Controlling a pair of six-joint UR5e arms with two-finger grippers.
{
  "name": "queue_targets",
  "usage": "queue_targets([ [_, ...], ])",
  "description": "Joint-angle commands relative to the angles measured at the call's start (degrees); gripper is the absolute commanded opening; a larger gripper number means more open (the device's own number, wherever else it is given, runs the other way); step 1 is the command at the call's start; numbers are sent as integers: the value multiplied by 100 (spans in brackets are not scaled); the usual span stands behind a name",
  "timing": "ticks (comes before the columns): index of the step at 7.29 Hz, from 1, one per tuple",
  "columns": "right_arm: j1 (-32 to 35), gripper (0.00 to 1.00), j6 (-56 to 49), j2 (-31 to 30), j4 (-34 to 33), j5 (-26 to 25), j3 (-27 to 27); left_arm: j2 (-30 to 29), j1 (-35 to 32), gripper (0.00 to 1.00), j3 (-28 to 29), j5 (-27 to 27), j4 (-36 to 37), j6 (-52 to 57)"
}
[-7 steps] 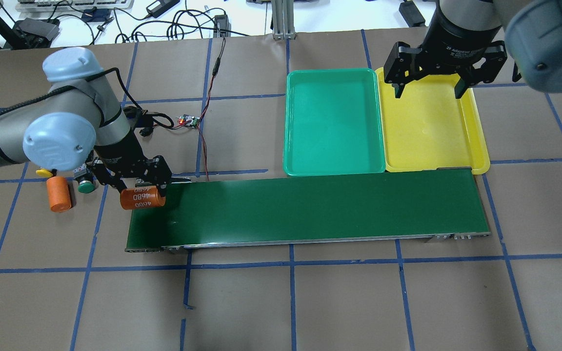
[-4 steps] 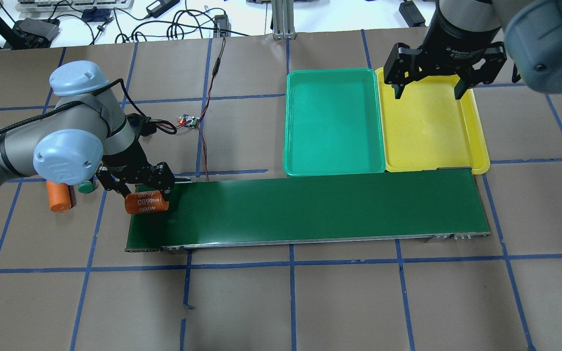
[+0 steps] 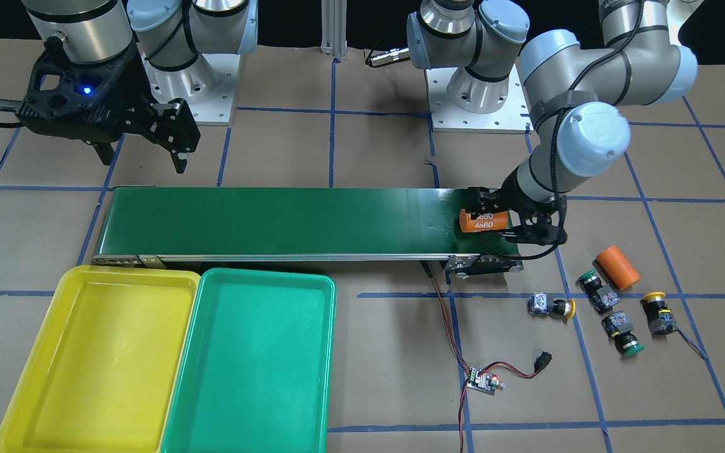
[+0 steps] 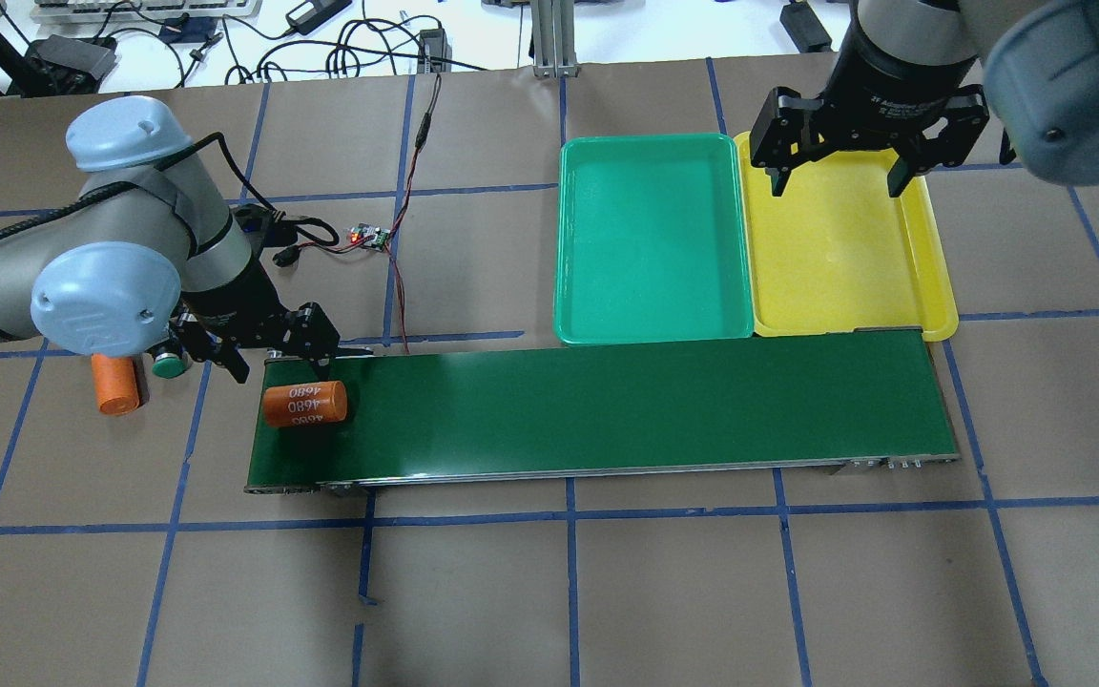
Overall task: Sort buttons by color to trays
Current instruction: 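Lower the cylinder onto the belt and open the left gripper, then move the left gripper back and grasp the second orange cylinder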
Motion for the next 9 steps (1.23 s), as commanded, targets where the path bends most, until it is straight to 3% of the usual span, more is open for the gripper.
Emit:
queue_targets([
  [1,0,100,0,-6,0,0,-3,-48,684,100,985,376,-581,301],
  [4,0,100,0,-6,0,0,-3,-470,1890,100,1034,396,38,1260],
  [6,0,100,0,-6,0,0,-3,-865,2226,100,738,396,619,1350],
  [7,0,100,0,2,0,0,-3,-1076,2445,100,378,396,1561,1393],
  [8,0,100,0,-6,0,0,6,-1235,2560,100,209,413,2006,1472],
  [9,0,100,0,2,0,0,6,-1341,2579,100,190,396,2036,1455],
])
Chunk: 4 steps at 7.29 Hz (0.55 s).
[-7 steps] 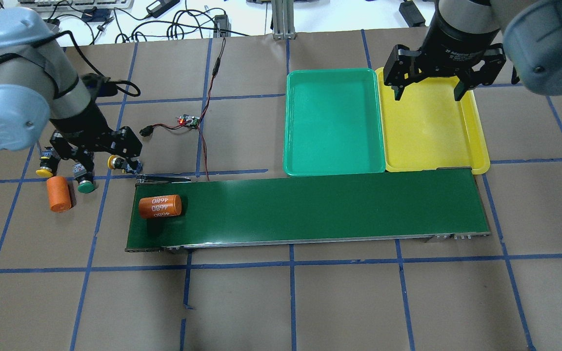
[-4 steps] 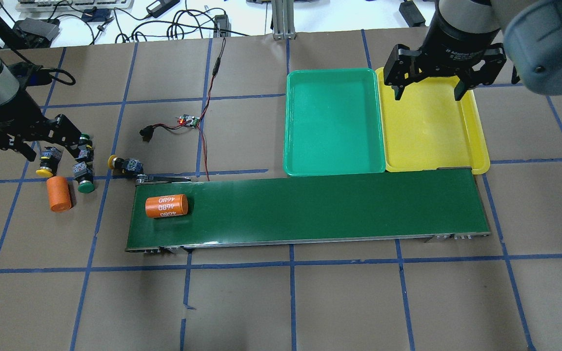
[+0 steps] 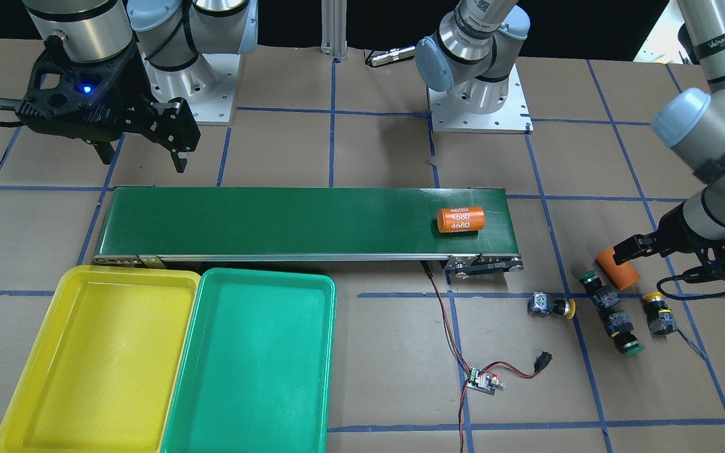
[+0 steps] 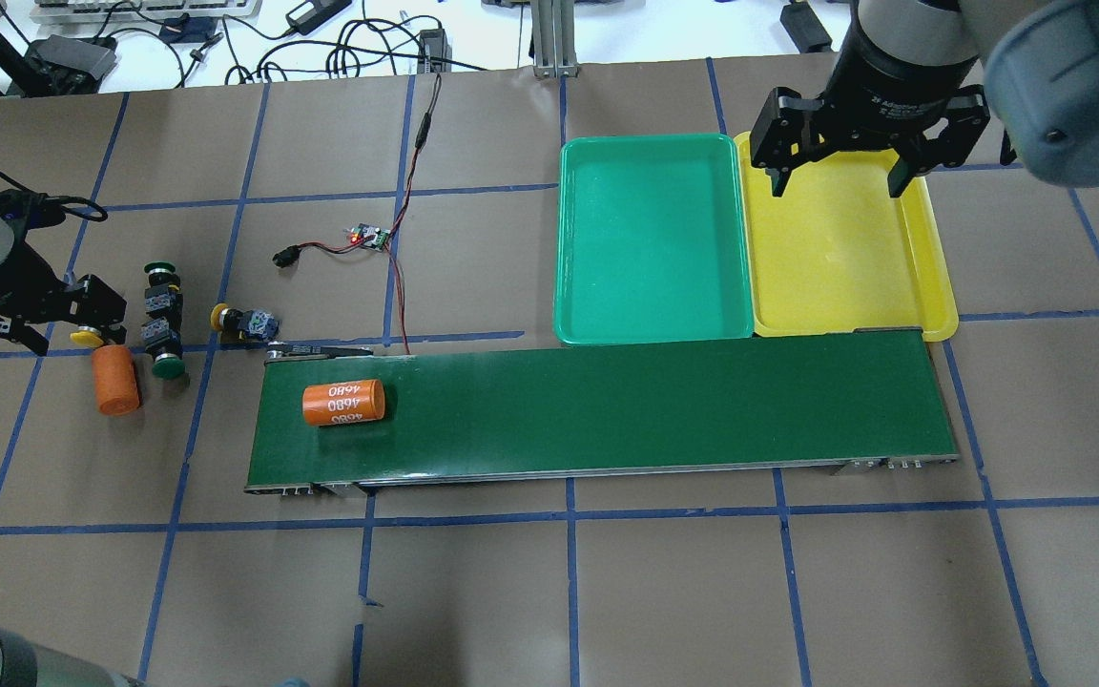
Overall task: Sort buttons by color to trays
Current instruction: 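Move the left gripper back and grasp the second orange cylinder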
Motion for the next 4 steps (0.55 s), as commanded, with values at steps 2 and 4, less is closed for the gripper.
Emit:
queue_targets([
  [2,0,100,-9,4,0,0,4,-406,89,100,-196,-16,380,12],
  [4,0,100,0,4,0,0,21,-574,89,89,-161,-25,598,29],
])
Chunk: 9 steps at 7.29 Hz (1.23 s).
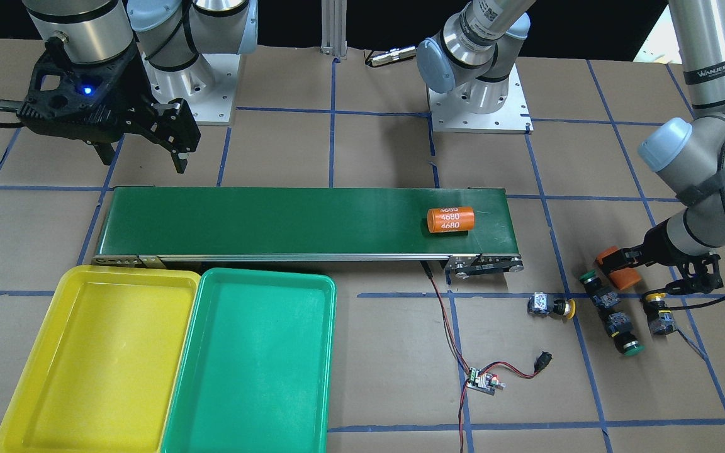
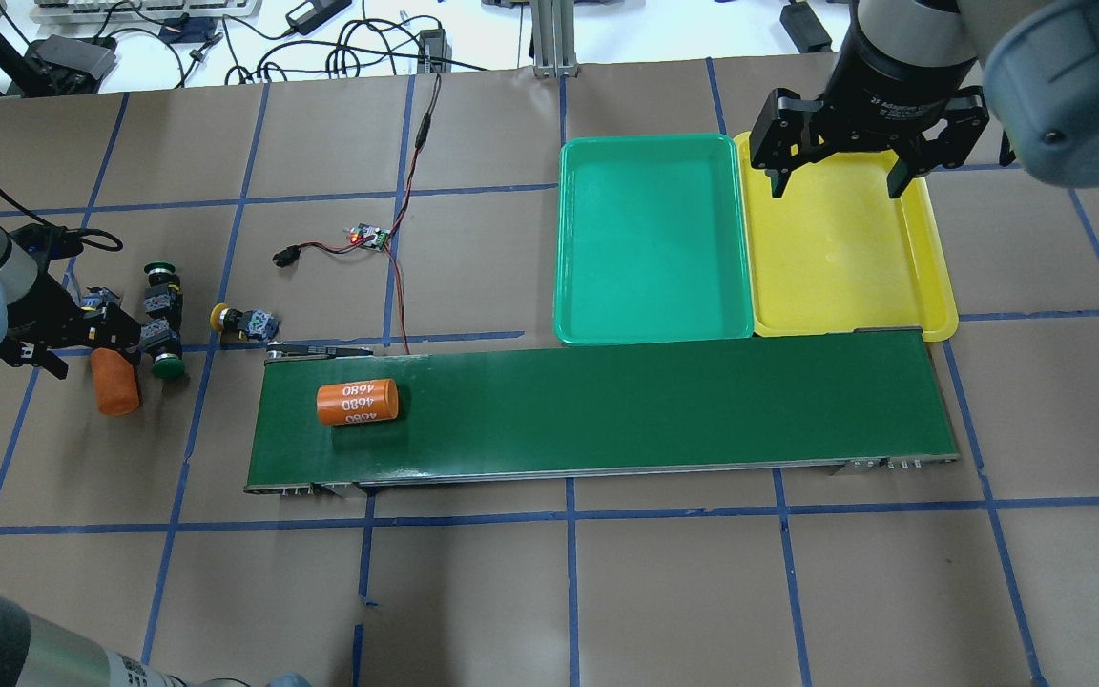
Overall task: Sort buttons by color to trays
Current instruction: 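Move the left gripper back and grasp the second orange cylinder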
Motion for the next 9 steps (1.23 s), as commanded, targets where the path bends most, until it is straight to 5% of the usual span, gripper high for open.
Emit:
queue_targets([
  [1,0,100,7,0,0,0,12,-116,2,55,5,2,219,33],
  [2,0,100,7,-8,0,0,12,-125,2,9,-22,-7,220,42],
  [3,0,100,7,0,0,0,12,-107,2,0,-22,-7,220,42],
  [6,0,100,7,0,0,0,20,330,-199,0,223,2,-24,42],
  [9,0,100,7,0,0,0,20,945,-1190,0,962,-41,-1858,-368],
])
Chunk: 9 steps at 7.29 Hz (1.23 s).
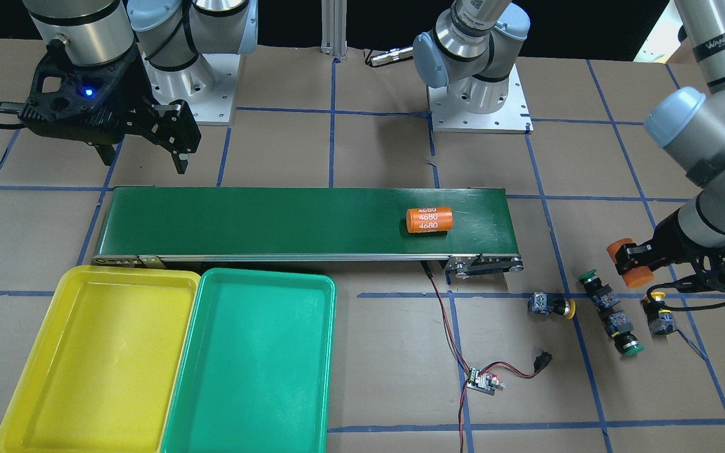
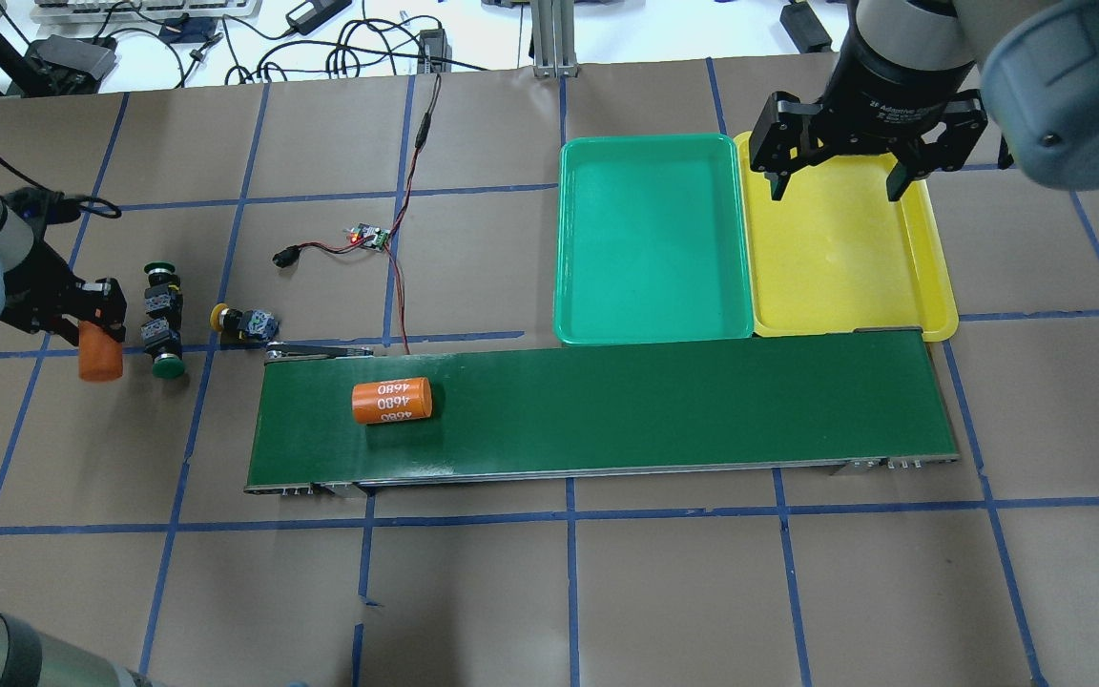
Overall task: Sort buttons by color to trays
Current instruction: 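Carry the second orange cylinder onto the belt and release it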
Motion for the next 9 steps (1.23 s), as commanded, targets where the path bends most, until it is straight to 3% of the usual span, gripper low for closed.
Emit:
queue_targets([
  [1,0,100,0,0,0,0,0,437,-716,0,147,-61,-877,-818],
  [3,0,100,0,0,0,0,9,623,-1367,0,-132,-61,-1002,-2705],
  [5,0,100,0,0,0,0,9,728,-1493,0,-948,-489,-696,-4058],
  [9,0,100,0,0,-18,0,61,703,-1929,0,-1092,-483,-588,-4688],
])
